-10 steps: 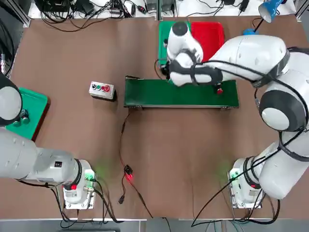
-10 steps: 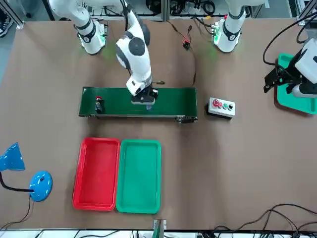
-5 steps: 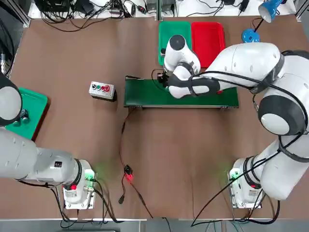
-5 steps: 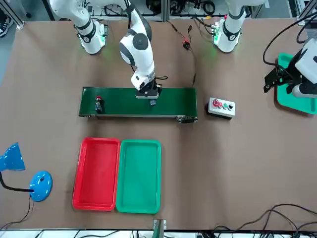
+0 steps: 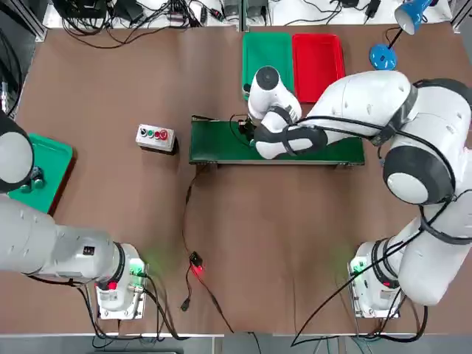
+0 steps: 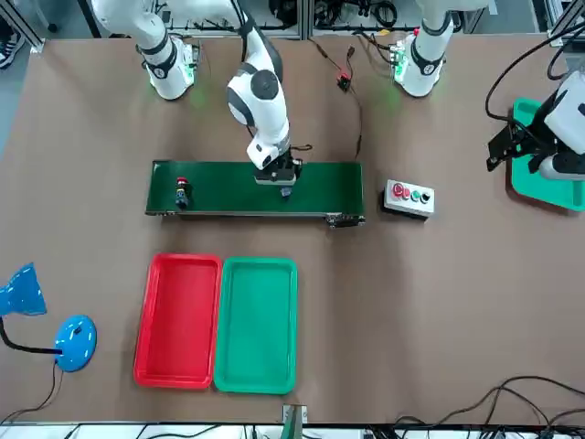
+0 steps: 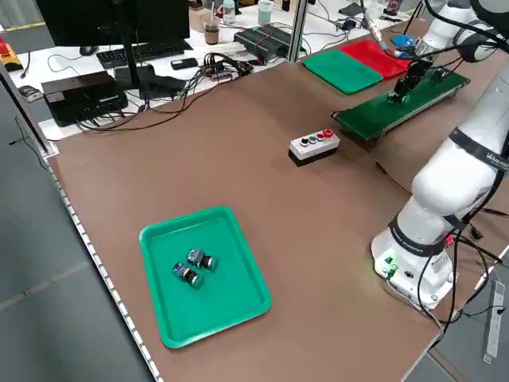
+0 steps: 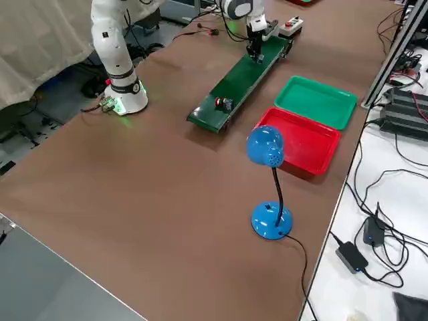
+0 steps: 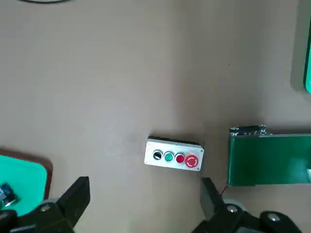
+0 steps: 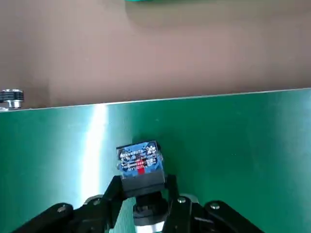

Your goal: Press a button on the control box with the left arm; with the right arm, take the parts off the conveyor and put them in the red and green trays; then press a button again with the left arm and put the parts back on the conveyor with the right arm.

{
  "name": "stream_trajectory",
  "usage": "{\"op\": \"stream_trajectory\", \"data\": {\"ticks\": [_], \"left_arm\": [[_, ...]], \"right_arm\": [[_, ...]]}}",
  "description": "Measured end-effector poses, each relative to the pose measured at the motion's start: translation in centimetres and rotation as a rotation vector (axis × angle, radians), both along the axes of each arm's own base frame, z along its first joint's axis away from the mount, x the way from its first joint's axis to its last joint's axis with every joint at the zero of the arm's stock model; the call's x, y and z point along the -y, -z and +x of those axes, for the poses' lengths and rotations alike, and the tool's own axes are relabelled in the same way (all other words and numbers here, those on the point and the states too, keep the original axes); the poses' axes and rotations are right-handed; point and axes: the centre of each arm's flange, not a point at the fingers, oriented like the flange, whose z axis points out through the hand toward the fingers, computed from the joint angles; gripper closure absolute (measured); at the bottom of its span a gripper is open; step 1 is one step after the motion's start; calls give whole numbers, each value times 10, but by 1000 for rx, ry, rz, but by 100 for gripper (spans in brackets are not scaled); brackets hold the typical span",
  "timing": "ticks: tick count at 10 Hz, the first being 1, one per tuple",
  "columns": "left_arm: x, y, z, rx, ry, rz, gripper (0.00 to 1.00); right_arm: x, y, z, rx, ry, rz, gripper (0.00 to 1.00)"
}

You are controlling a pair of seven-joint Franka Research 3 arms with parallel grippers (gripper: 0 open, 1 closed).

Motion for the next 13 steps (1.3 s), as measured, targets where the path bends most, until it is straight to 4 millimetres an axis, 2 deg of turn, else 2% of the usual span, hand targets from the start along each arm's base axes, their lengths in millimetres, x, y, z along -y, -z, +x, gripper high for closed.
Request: {"op": "stream_trajectory", "data": {"ticks": [3,4,6,8,11,13], "left_arm": [[0,0,0,0,0,0,0],[0,0,0,0,0,0,0],[0,0,0,0,0,0,0],[0,0,0,0,0,0,0],[0,0,0,0,0,0,0],[0,0,0,0,0,0,0]], "right_arm": [[0,0,1,1,2,0,58],[1,0,1,1,2,0,54],[1,1,1,0,2,-1,32],[2,-1,5,6,8,1,3],[13,-14,32,33,29,16,1],[37,-33,69,34,13,-10,1]]}}
